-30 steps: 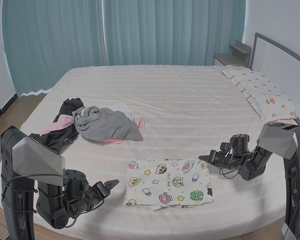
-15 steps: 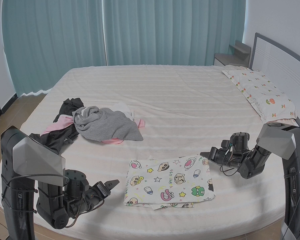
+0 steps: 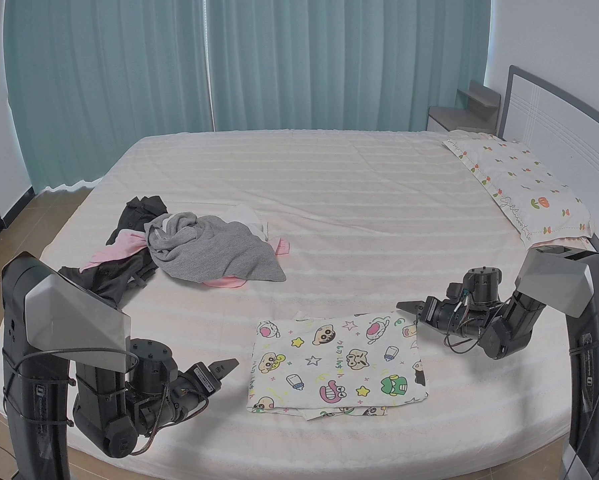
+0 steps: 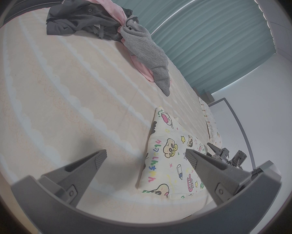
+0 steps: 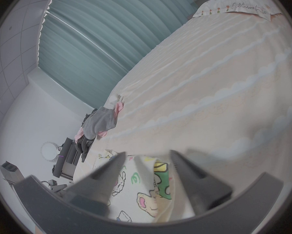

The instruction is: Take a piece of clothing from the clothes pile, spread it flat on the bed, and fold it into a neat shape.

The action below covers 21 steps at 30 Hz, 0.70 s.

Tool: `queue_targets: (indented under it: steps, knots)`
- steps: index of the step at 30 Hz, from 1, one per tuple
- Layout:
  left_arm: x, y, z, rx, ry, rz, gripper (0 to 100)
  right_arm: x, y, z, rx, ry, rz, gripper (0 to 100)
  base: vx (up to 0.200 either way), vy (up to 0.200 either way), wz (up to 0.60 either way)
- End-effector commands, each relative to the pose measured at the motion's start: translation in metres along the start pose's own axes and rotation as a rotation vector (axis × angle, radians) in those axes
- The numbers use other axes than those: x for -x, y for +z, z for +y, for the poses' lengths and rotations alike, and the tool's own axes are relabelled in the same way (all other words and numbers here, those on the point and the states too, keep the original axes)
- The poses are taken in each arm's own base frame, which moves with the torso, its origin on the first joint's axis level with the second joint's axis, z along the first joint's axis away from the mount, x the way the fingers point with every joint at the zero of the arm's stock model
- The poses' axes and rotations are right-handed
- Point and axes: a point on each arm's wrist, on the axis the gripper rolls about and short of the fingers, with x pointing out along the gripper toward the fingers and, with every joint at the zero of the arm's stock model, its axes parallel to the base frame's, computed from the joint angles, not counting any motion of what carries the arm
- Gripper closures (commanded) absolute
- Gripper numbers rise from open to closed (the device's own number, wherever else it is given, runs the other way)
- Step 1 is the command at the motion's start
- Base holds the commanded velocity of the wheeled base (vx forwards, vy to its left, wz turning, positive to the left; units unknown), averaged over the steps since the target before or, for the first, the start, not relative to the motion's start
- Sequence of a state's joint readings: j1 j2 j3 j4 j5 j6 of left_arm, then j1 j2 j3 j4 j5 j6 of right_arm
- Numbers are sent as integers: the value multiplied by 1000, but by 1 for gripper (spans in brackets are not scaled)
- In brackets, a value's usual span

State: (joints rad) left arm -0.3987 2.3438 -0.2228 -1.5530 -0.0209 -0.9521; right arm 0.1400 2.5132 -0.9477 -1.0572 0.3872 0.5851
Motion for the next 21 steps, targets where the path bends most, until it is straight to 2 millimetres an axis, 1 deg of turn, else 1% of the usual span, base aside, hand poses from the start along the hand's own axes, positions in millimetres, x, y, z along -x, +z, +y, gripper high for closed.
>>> queue_targets:
  steps: [1, 4, 5, 6, 7, 8, 9, 11, 12, 13, 14, 15, 16, 18, 19, 20, 21]
  knots:
    - [-5, 4, -5, -1, -36, -27, 0, 14, -2, 3, -4, -68, -29, 0, 0, 0, 0]
    - [-5, 7, -9, -23, -48, -47, 0, 32, -11, 9, -10, -93, -7, 0, 0, 0, 0]
    - [-6, 8, -10, -48, -53, -53, 0, 40, -19, 11, -12, -103, 21, 0, 0, 0, 0]
    - [-8, 9, -11, -77, -57, -62, 0, 45, -26, 14, -9, -104, 44, 0, 0, 0, 0]
    - [-8, 9, -11, -77, -57, -62, 0, 45, -26, 14, -9, -104, 44, 0, 0, 0, 0]
    - [-12, 11, -13, -133, -66, -73, 0, 49, -37, 18, -4, -102, 70, 0, 0, 0, 0]
    - [-15, 13, -15, -165, -77, -84, 0, 50, -43, 18, -1, -96, 78, 0, 0, 0, 0]
    - [-22, 16, -20, -196, -93, -100, 0, 51, -51, 22, 6, -73, 80, 0, 0, 0, 0]
    - [-23, 16, -21, -198, -94, -99, 0, 51, -52, 22, 7, -71, 79, 0, 0, 0, 0]
    - [-33, 18, -24, -206, -87, -88, 0, 50, -59, 23, 16, -60, 87, 0, 0, 0, 0]
    - [-41, 19, -28, -209, -72, -70, 0, 48, -62, 26, 25, -50, 87, 0, 0, 0, 0]
    - [-47, 19, -30, -211, -62, -55, 0, 48, -64, 27, 28, -48, 94, 0, 0, 0, 0]
    - [-48, 19, -30, -211, -60, -51, 0, 48, -64, 27, 28, -47, 94, 0, 0, 0, 0]
    - [-69, 20, -35, -218, -28, -17, 0, 45, -69, 33, 41, -34, 110, 0, 0, 0, 0]
    - [-69, 20, -35, -218, -28, -17, 0, 45, -69, 33, 41, -34, 110, 0, 0, 0, 0]
    - [-83, 15, -37, -245, -15, 8, 0, 41, -76, 34, 57, -34, 131, 0, 0, 0, 0]
    - [-87, 13, -35, -260, -8, 18, 0, 39, -79, 35, 66, -34, 137, 0, 0, 0, 0]
